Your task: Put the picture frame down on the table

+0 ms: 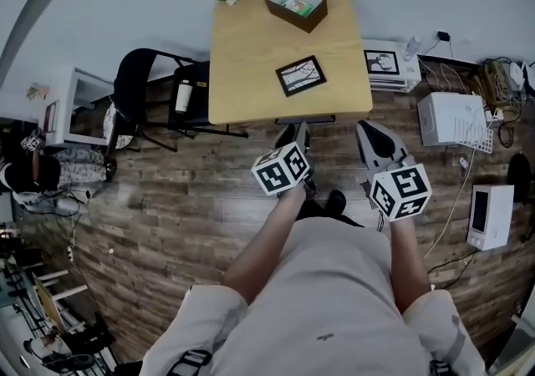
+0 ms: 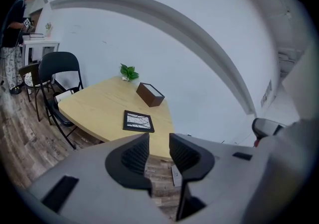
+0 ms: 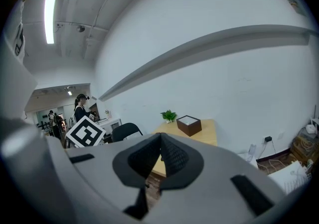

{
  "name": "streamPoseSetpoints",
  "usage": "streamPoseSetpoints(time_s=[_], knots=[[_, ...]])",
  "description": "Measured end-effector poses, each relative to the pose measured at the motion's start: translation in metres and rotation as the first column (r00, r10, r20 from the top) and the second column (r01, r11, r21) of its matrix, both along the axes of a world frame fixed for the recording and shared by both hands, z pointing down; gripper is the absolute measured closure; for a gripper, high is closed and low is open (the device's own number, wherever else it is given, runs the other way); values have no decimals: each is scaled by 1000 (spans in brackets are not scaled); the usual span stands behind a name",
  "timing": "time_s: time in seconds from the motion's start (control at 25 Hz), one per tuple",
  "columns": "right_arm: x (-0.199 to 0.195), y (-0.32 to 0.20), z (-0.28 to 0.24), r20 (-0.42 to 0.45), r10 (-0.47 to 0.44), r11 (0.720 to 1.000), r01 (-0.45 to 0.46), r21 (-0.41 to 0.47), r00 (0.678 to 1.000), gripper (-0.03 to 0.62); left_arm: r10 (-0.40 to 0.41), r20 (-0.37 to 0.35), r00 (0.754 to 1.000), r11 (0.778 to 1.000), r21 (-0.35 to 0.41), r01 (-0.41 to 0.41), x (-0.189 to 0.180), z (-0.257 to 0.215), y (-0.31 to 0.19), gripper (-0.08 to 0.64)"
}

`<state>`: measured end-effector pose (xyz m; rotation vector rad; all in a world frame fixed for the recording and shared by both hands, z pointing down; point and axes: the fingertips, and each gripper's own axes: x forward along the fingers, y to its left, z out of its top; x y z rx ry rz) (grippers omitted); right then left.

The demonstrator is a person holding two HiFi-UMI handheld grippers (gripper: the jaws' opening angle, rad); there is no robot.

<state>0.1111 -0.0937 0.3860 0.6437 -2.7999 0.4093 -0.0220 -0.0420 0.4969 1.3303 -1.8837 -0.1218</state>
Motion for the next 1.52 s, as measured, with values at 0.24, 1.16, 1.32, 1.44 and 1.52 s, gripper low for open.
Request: streamPoseSetpoints(time_s=[0.24, 1.16, 1.32, 1.44, 1.52], knots=[[10, 11, -5, 11, -31, 999, 31, 17, 999, 594, 0, 81, 997, 999, 44, -3, 17, -25, 18, 482], [12, 48, -29, 34, -88, 993, 85, 85, 996, 594, 98, 413, 906, 976, 139, -168, 54, -111, 40, 546], [9, 46, -29, 35, -90, 992, 87, 88, 995, 594, 99, 441, 892, 974, 141, -177, 52, -117, 37, 546], [7, 43, -28, 37, -90, 993, 87, 84, 995, 594, 104, 453, 885, 973, 140, -186, 53, -119, 35, 546], [5, 42, -27, 36, -93, 993, 90, 81, 995, 594, 106, 460, 881, 973, 137, -188, 51, -120, 33, 546]])
